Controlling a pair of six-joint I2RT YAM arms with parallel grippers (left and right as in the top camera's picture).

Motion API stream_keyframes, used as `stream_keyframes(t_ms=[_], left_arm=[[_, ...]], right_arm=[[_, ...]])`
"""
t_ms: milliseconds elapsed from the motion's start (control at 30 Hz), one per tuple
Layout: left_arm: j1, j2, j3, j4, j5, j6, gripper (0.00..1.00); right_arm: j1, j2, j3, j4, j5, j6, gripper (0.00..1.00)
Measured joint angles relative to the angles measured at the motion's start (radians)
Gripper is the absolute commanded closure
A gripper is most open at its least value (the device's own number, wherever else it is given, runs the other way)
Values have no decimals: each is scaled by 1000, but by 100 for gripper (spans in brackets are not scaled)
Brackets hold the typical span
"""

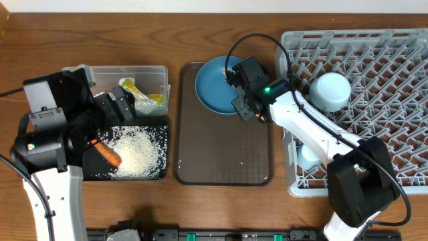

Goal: Sort waste into correct bins and load items into the dishwasher rack
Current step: 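Lower the right gripper and close it on the chopsticks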

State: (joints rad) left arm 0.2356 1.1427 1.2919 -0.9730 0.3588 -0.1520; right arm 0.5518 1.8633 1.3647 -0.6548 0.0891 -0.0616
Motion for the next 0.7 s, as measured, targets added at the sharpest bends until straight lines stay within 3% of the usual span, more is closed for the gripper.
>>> stream_keyframes(t_ms=[700], left_arm=[[0, 0, 0, 0, 0, 0, 2]], right_arm=[[-11, 0, -14, -15, 23, 1, 98]])
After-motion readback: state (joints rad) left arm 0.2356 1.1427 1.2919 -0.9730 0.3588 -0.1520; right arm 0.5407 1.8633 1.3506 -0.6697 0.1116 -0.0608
